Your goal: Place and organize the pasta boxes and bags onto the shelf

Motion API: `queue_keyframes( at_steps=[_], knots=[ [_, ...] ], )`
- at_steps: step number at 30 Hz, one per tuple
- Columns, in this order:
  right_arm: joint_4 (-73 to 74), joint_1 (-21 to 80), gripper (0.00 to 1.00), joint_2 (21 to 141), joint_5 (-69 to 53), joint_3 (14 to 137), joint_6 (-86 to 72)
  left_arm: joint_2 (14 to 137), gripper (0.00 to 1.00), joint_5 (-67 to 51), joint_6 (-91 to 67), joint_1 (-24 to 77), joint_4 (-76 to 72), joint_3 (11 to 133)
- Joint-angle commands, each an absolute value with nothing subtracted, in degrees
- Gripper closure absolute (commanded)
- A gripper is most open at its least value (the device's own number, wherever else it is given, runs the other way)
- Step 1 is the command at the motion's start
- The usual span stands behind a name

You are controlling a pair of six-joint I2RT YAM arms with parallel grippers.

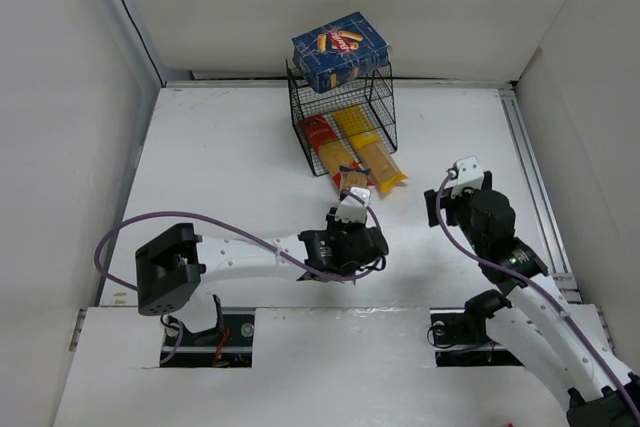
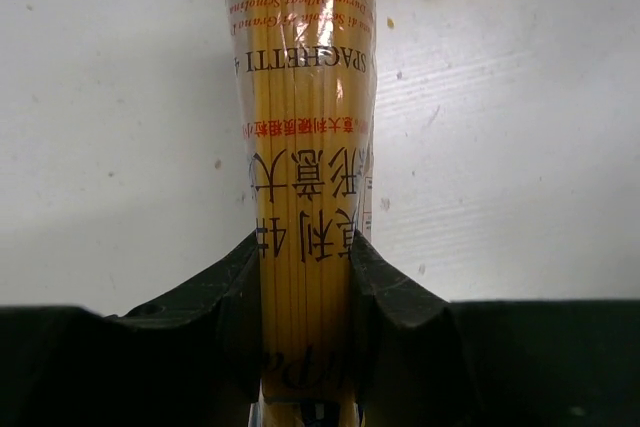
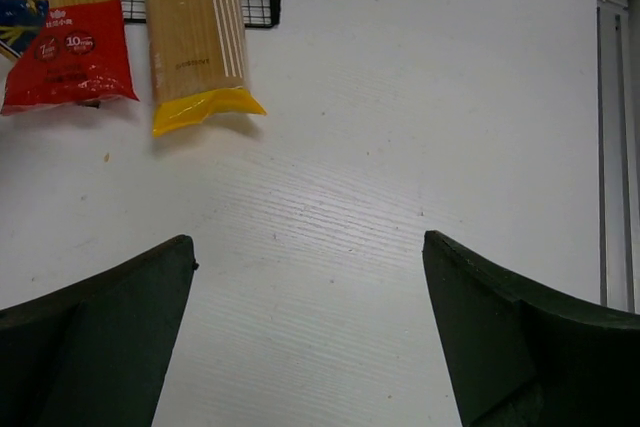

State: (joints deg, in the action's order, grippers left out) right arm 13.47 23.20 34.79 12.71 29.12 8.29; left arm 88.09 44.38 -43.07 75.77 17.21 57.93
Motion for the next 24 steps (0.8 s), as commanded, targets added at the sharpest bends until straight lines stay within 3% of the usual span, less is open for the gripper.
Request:
queue_keyframes(
  at_steps=[1,6,10,24],
  knots=[
    [11.25,22.85,0.00,33.05,15.29,31.55,9.58,86.65,1.00,57.65,-42.81,75.94,9.76,63.62],
    [11.78,22.85,0.00,33.05,16.34,32.17,10.63,87.19,1.00,58.72,-35.43,72.80,1.50,68.54],
    [11.78,22.32,0.00,34.27,16.35,32.70,11.25,87.71,1.00,46.25,-33.13,64.26,-2.63,71.89],
    [8.79,20.13,0.00,37.08,15.73,32.17,13.62,93.77,1.00,36.48,-27.24,57.40,-1.85,76.20]
  ],
)
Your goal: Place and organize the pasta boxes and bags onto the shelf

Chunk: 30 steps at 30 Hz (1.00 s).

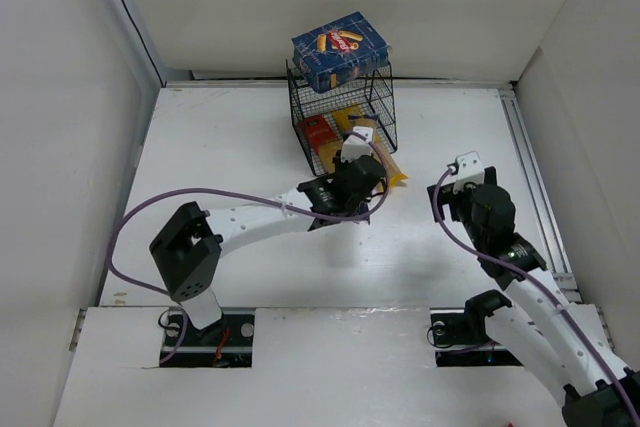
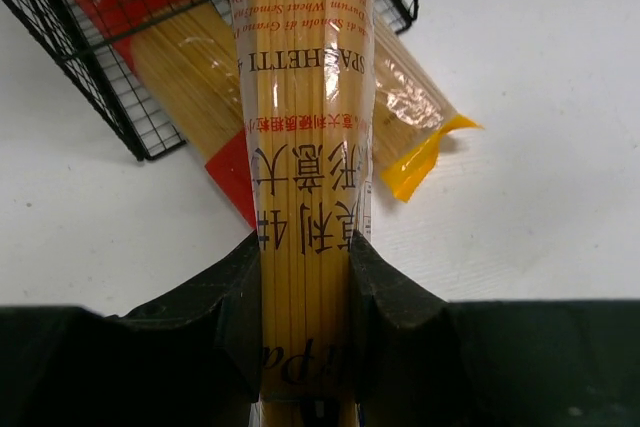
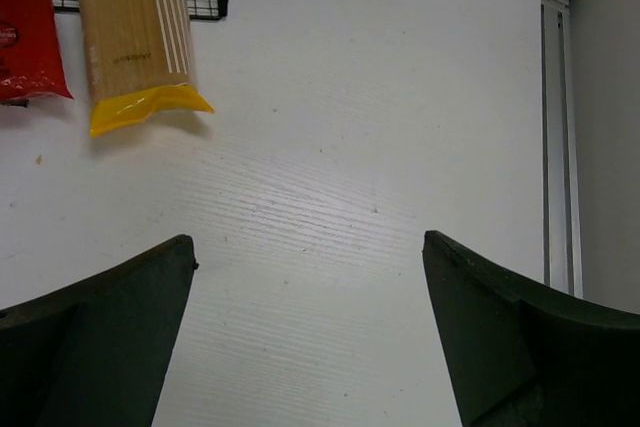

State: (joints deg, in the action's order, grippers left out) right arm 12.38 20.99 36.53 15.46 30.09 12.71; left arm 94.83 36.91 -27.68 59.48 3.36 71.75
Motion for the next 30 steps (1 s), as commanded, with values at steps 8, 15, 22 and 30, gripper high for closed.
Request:
queue_keyframes(
  at_steps=[8,15,22,30],
  knots=[
    [8.17,18.28,0.00,37.62,13.89,31.64,14.15,99.49,1.00,33.40,-28.48,53.88,0.26,81.03],
    [8.17,16.61,0.00,38.67,12.74,31.64,14.68,102.48,1.00,31.99,-31.19,49.31,1.40,84.02],
    [8.17,15.56,0.00,39.72,12.74,31.11,14.68,106.96,1.00,43.83,-38.83,46.85,9.57,90.61],
    [8.17,15.03,0.00,39.73,11.60,31.11,15.29,112.23,1.00,46.14,-41.13,43.24,6.61,92.91]
  ],
)
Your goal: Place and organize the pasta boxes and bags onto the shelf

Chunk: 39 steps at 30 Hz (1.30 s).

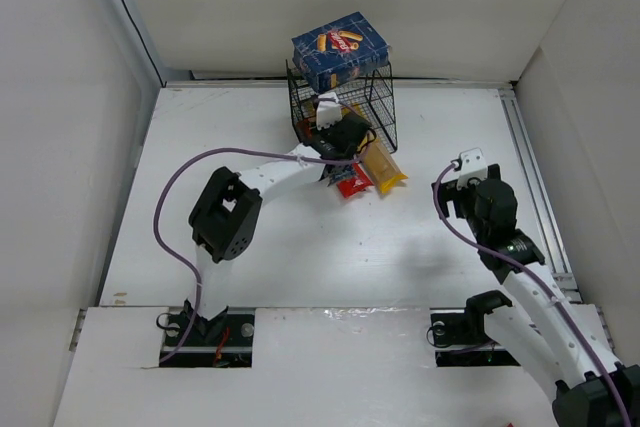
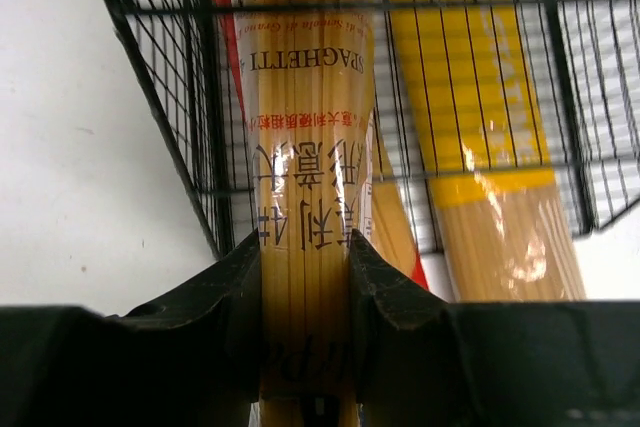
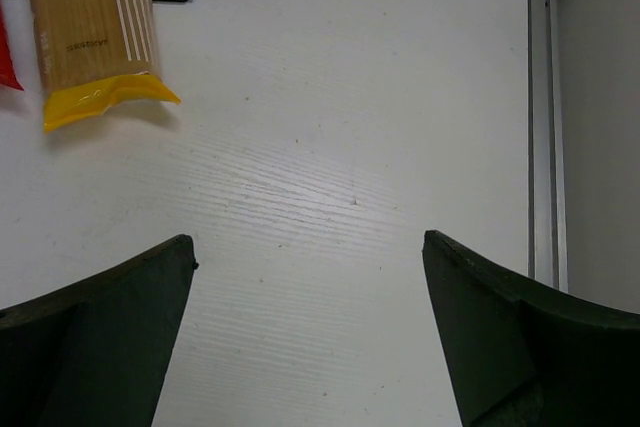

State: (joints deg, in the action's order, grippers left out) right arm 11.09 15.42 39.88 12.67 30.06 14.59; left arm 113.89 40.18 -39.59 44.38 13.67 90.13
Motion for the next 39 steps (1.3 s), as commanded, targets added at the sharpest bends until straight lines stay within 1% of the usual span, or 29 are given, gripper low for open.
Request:
queue_keyframes(
  at_steps=[1,5,6,10,15,17,18,20,21,22,24,28,29,30,31,34,39],
  knots=[
    [7.65,15.03,0.00,39.73,11.60,31.11,15.29,112.24,1.00,46.14,-40.61,43.24,5.20,92.90],
    [7.65,15.03,0.00,39.11,12.22,31.11,15.29,113.37,1.00,47.46,-40.08,42.71,2.81,92.90],
    [7.65,15.03,0.00,39.11,12.22,31.11,15.82,113.99,1.00,47.46,-40.08,42.11,2.81,94.47],
    [8.17,15.03,0.00,38.58,10.99,31.11,15.82,114.61,1.00,43.78,-40.08,39.38,4.48,95.80],
    [9.31,15.03,0.00,38.58,10.99,31.11,16.44,114.61,1.00,43.24,-41.56,38.85,5.53,95.80],
    [9.32,15.03,0.00,38.58,10.99,31.11,16.44,114.61,0.90,42.54,-41.57,38.85,6.06,95.80],
    [9.32,15.03,0.00,38.58,10.99,31.11,16.44,114.61,0.76,42.02,-41.57,38.85,6.67,95.28],
    [9.32,15.03,0.00,38.58,10.99,31.11,16.44,114.61,0.62,41.40,-42.27,38.85,7.20,95.27],
    [9.32,15.03,0.00,38.58,10.99,31.11,16.44,114.09,0.58,41.40,-42.28,38.85,7.21,95.27],
    [9.32,15.03,0.00,38.06,10.99,31.11,16.44,114.08,0.51,41.40,-42.28,38.85,7.73,94.66],
    [9.84,15.03,0.00,38.06,10.37,31.11,16.44,113.56,0.44,41.40,-42.28,38.85,7.73,94.66],
    [10.37,15.03,0.00,38.06,9.32,31.64,16.44,112.95,0.35,40.69,-42.28,38.85,8.26,94.13],
    [10.37,15.03,0.00,38.06,9.32,31.64,16.44,112.42,0.31,40.17,-42.28,38.85,8.26,94.13],
    [10.37,15.03,0.00,37.53,9.32,31.64,16.44,112.41,0.26,40.17,-41.75,38.85,8.26,94.13],
    [10.37,15.03,0.00,37.53,9.32,31.64,16.44,111.80,0.16,39.64,-41.75,38.85,8.78,94.13],
    [10.37,15.03,0.00,37.53,8.79,31.64,16.44,109.44,0.01,38.59,-40.43,38.85,8.79,94.13],
    [10.37,15.03,0.00,37.53,8.27,31.64,16.44,104.07,0.00,40.51,-35.60,43.23,9.32,93.08]
  ],
)
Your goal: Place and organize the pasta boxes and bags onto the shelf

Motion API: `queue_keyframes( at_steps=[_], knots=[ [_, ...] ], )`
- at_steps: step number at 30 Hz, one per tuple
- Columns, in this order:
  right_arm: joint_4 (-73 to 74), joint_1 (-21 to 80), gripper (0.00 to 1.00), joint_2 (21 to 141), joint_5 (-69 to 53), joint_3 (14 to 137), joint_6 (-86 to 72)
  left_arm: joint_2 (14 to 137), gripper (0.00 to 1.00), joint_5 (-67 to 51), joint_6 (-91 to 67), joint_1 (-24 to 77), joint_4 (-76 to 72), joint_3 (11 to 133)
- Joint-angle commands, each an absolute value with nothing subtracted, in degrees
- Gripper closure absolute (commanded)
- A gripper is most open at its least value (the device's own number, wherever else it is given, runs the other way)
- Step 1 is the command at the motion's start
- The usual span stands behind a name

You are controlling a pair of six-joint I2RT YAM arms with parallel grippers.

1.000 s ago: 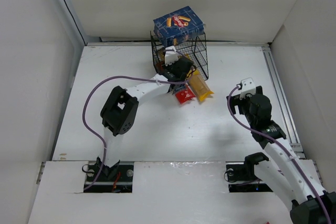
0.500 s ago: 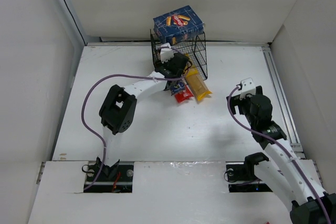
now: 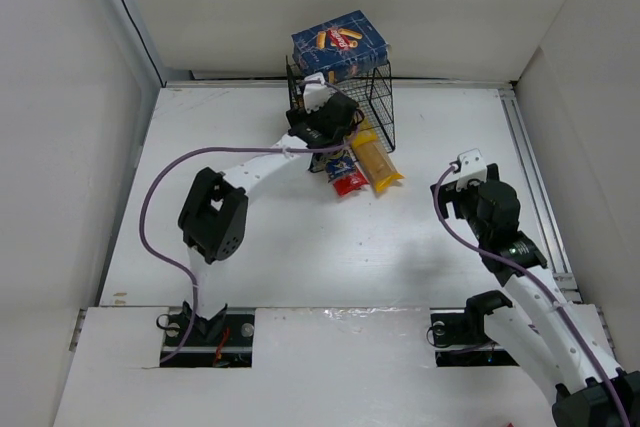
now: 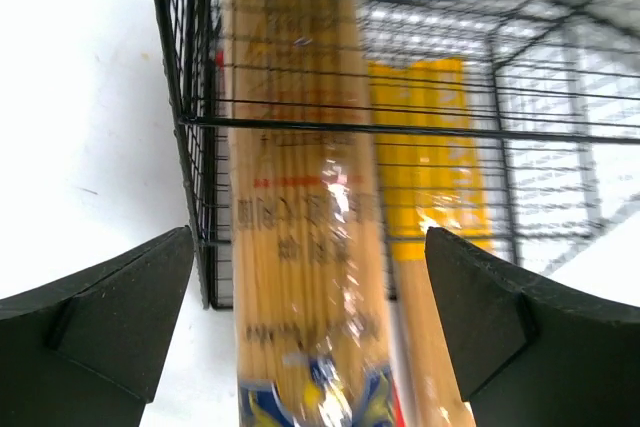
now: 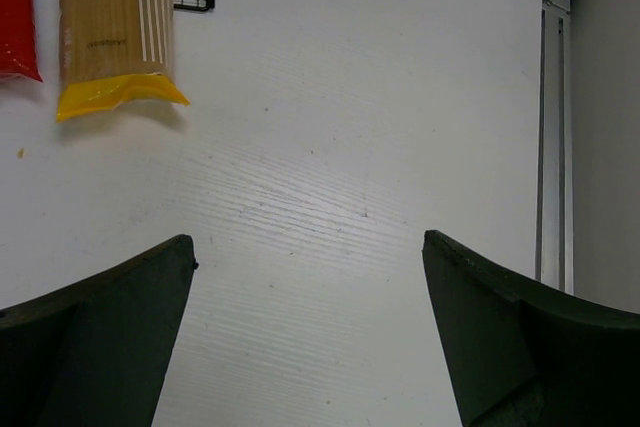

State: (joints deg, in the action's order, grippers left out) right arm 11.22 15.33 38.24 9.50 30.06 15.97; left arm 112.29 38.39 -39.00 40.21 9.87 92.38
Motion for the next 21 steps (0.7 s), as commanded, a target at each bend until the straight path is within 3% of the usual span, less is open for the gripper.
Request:
queue_keyframes(
  at_steps=[1,8,14,21],
  knots=[
    [10.37,15.03,0.00,37.53,8.26,32.25,16.44,102.93,0.00,41.21,-34.99,44.11,9.84,92.47],
    [12.21,15.03,0.00,37.53,7.12,33.31,16.44,87.56,0.00,45.09,-37.08,51.94,16.60,81.76],
    [14.67,14.50,0.00,35.69,9.84,33.84,13.89,75.34,0.00,44.12,-53.67,52.99,33.28,69.01],
    [15.29,14.50,0.00,33.84,8.35,32.61,14.42,65.58,0.00,45.44,-59.77,53.00,37.36,61.62]
  ],
)
